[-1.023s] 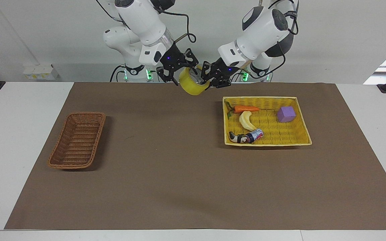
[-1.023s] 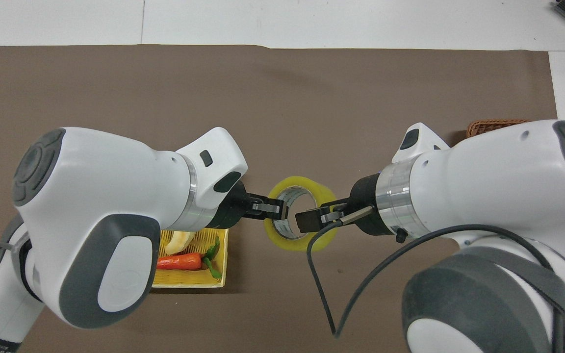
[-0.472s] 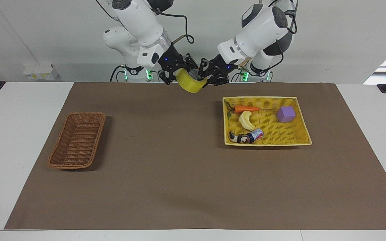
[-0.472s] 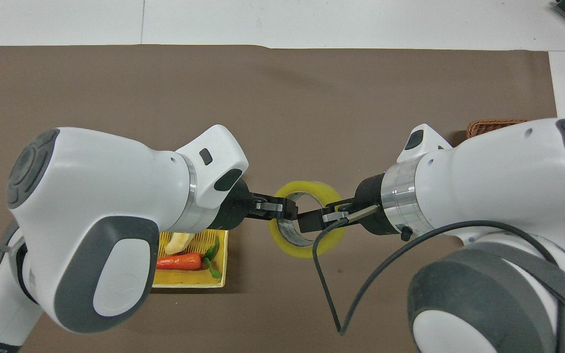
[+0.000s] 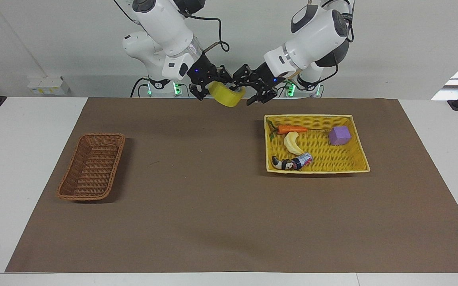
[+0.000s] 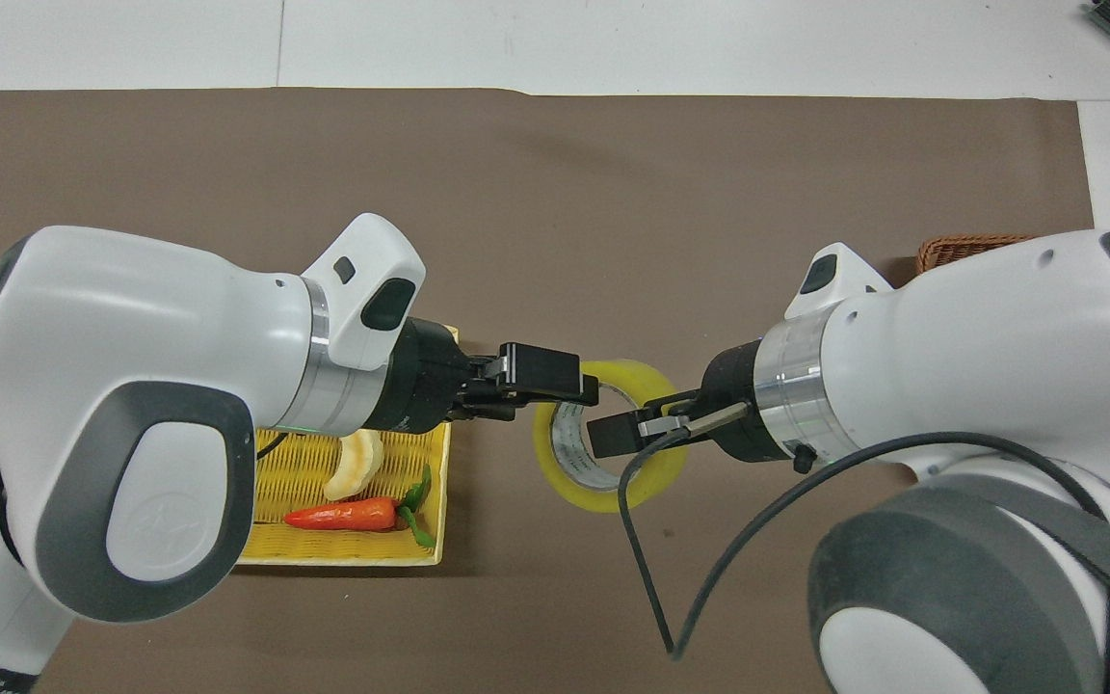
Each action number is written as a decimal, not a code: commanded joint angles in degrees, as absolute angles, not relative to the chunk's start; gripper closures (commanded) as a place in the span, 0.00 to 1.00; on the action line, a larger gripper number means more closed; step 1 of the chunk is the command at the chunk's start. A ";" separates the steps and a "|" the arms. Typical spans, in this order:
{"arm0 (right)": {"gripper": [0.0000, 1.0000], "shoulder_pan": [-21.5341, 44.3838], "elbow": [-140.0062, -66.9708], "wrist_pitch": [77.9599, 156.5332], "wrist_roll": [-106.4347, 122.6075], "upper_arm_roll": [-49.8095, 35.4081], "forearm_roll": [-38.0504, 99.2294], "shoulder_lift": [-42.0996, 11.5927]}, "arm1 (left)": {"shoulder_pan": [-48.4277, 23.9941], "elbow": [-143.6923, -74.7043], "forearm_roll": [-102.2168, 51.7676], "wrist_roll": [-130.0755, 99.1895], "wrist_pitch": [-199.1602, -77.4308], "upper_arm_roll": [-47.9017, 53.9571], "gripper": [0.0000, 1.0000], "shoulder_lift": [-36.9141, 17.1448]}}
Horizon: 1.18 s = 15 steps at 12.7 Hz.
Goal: Move tape to another basket
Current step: 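Carry the tape into the wicker basket with the right gripper while the left gripper withdraws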
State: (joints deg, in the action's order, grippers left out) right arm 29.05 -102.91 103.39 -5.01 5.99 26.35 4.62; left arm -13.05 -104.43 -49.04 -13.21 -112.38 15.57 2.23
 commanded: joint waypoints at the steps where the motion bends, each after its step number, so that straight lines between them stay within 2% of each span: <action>1: 1.00 26.20 -103.36 102.04 -1.68 5.80 27.68 5.80 | -9.94 -104.59 -50.10 -14.94 -108.82 15.21 0.00 3.69; 4: 1.00 20.85 -102.84 98.89 4.37 5.80 28.04 6.06 | -5.72 -103.54 -41.37 -14.42 -105.12 15.29 0.00 3.17; 6: 1.00 14.02 -102.92 97.13 13.66 5.80 28.56 5.98 | -5.10 -103.18 -33.61 -14.24 -105.82 15.12 0.00 2.81; 8: 1.00 6.02 -103.09 96.07 22.46 5.89 29.79 5.89 | -1.25 -103.10 -29.90 -14.15 -105.73 15.12 0.00 2.64; 11: 1.00 -1.56 -103.36 96.42 24.69 6.15 29.18 5.37 | 4.47 -102.31 -25.77 -14.06 -107.57 15.03 0.00 2.55; 13: 1.00 -6.66 -103.10 98.16 27.40 6.15 30.06 2.04 | 4.57 -101.69 -18.84 -11.79 -107.31 15.03 0.00 2.64; 15: 1.00 -11.22 -103.01 100.89 30.74 6.06 31.80 -3.66 | 4.66 -100.20 -16.09 -11.16 -106.36 15.03 0.00 2.72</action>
